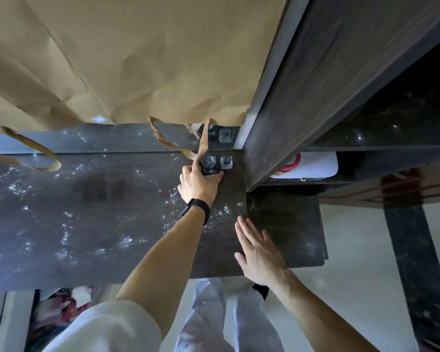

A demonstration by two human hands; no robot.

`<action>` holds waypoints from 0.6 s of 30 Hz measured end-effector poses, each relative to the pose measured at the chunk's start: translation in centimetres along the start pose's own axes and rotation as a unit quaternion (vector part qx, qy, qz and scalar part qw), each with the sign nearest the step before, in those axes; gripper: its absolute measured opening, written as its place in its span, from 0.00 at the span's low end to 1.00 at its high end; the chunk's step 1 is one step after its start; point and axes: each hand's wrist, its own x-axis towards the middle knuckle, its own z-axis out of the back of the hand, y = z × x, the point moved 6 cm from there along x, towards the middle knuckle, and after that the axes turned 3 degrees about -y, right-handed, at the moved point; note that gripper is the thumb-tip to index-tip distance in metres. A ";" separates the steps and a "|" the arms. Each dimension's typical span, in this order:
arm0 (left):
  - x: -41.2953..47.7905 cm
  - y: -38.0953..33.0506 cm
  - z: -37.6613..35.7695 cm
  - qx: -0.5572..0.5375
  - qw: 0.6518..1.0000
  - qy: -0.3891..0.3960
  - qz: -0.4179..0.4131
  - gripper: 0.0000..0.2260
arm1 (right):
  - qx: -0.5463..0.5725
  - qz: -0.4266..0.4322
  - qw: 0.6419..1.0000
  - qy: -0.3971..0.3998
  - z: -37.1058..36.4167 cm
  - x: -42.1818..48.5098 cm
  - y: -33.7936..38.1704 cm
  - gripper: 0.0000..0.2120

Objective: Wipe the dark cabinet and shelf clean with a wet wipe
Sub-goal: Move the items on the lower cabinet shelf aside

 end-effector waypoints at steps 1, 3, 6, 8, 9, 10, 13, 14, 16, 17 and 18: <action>-0.5 0.5 0.5 0.000 1.000 0.002 0.005 0.32 | 0.010 -0.003 1.000 -0.008 0.4 0.1 0.2 0.34; -1.6 2.1 1.5 -0.008 1.000 0.011 0.017 0.32 | 0.067 -0.028 0.996 -0.058 2.2 0.8 0.7 0.28; -3.4 5.1 3.9 -0.046 0.999 0.009 0.028 0.32 | 0.174 -0.062 0.968 -0.168 6.3 3.4 1.8 0.21; -4.4 6.9 5.6 -0.062 0.998 0.000 0.030 0.33 | 0.220 -0.063 0.951 -0.208 8.7 6.4 2.9 0.22; -4.7 7.7 6.4 -0.060 0.998 -0.003 0.028 0.33 | 0.228 -0.072 0.947 -0.214 9.7 8.1 3.3 0.24; -5.0 8.4 7.1 -0.054 0.998 -0.006 0.025 0.33 | 0.221 -0.088 0.948 -0.213 10.5 9.8 3.6 0.27; -6.0 10.0 8.9 -0.044 0.999 -0.022 0.012 0.31 | 0.178 -0.144 0.956 -0.185 11.6 14.2 3.7 0.35; -6.3 10.4 9.3 -0.045 0.999 -0.028 0.006 0.31 | 0.164 -0.157 0.959 -0.172 11.6 15.3 3.5 0.35; -6.9 10.8 9.9 -0.047 0.998 -0.037 -0.008 0.32 | 0.121 -0.164 0.968 -0.143 11.4 16.7 3.1 0.30; -7.2 11.0 10.2 -0.049 0.998 -0.041 -0.014 0.32 | 0.091 -0.158 0.974 -0.135 11.3 17.0 2.9 0.25; -7.4 11.1 10.5 -0.051 0.998 -0.044 -0.018 0.33 | 0.058 -0.150 0.979 -0.129 11.3 17.2 2.9 0.20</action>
